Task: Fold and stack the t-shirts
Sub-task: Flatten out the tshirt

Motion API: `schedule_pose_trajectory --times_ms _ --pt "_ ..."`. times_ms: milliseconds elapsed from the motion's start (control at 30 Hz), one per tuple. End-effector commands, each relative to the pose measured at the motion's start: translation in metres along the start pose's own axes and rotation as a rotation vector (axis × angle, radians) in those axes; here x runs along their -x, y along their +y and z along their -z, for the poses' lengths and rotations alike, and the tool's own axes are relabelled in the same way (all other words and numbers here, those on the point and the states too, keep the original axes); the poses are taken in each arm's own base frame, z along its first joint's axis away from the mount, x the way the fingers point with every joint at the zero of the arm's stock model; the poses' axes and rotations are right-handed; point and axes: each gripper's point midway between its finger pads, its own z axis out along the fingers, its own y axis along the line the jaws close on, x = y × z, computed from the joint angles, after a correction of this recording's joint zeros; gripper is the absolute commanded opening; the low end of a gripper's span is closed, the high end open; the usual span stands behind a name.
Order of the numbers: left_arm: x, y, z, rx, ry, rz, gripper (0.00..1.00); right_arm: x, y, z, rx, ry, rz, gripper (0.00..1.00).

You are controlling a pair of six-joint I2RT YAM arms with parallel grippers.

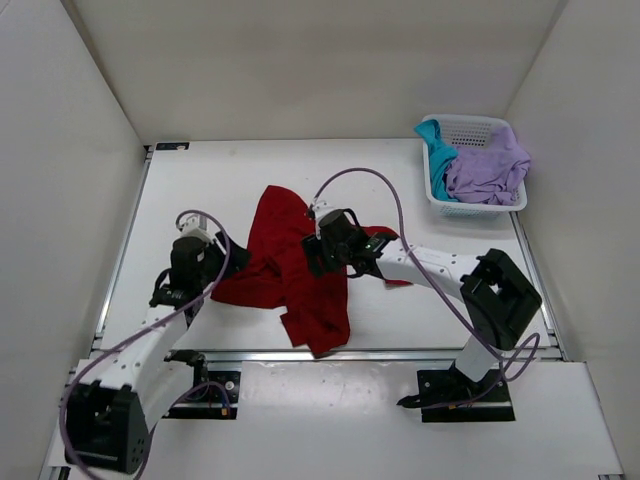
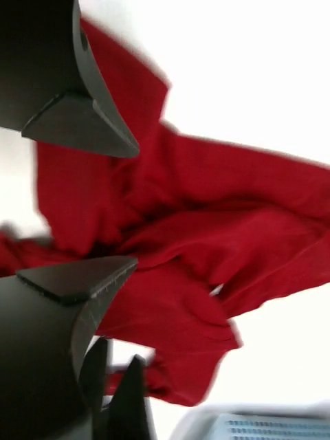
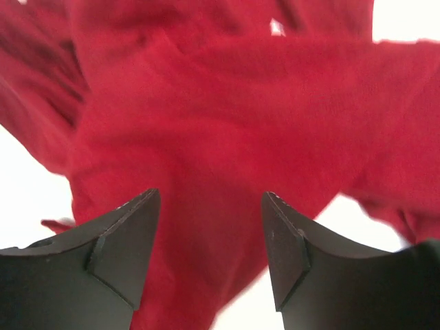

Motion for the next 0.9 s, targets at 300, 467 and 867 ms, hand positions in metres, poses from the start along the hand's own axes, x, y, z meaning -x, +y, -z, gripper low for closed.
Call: schedule_pose_trajectory --times_ms 300,467,867 --pt "0.023 0.04 -0.071 0.157 0.036 0.109 0.77 0.025 -0.075 0.0 0.111 -0.137 -0.336 0.58" --pt "0.002 0.046 -0.098 0.14 0.162 0.142 0.72 0.017 -0.075 -0.009 0.192 -0.115 -0.381 0.51" --pt "-0.017 0.014 -0.104 -0.012 0.196 0.167 0.24 0.005 -0.069 -0.021 0.233 -0.064 -0.427 0.37"
